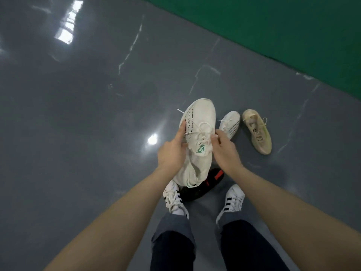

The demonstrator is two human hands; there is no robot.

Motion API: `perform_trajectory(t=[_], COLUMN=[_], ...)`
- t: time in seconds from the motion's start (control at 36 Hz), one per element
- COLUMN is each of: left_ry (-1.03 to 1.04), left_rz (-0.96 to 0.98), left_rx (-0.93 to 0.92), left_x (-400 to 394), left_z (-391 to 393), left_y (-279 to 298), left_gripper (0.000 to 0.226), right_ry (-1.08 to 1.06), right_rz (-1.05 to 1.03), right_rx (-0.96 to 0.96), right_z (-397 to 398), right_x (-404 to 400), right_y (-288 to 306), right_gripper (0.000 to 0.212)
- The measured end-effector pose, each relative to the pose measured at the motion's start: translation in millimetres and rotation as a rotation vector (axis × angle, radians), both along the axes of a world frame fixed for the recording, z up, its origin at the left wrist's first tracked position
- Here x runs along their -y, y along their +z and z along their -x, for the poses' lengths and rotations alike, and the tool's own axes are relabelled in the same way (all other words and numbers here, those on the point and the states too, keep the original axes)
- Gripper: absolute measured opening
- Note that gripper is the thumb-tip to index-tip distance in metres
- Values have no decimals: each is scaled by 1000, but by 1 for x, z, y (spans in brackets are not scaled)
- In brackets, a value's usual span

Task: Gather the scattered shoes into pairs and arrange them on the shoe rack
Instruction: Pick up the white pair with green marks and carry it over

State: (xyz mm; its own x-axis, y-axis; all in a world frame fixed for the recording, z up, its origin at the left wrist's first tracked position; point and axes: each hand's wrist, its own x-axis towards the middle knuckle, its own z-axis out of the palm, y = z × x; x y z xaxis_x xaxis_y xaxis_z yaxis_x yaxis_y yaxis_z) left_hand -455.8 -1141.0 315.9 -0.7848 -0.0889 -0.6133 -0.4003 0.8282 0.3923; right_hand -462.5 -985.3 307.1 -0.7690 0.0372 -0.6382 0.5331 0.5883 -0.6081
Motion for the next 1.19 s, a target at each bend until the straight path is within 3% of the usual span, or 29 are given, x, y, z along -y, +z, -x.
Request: perform_trajectory(t=[0.11,0.28,0.47,0.72,0.89,1.08,1.19], left_ry=[-4,59,41,68,113,107,100], left_rz=[-11,-5,-35,-69,-73,-77,-82], left_rx=[20,53,78,70,101,118,116], left_x=[4,-7,-29,-45,-44,-40,-36], left_z=[19,35,52,61,64,58,53], left_y=[-33,-97,-195,-302,-337,-342,-326], left_gripper=[63,62,60,60,61,60,59], right_ry=[-149,-161,-201,-436,-501,-547,-442], right_rz=[-41,-212,-250,-251,-293,-418,-465], right_rx=[58,168,269,309,366,392,356], right_z=[8,20,29,29,29,32,31], right_x=[-12,-42,-71,-82,-68,-62,-61], right_y=[-42,-118,-224,-325,-365,-374,-356], right_gripper=[29,32,35,48,69,66,42])
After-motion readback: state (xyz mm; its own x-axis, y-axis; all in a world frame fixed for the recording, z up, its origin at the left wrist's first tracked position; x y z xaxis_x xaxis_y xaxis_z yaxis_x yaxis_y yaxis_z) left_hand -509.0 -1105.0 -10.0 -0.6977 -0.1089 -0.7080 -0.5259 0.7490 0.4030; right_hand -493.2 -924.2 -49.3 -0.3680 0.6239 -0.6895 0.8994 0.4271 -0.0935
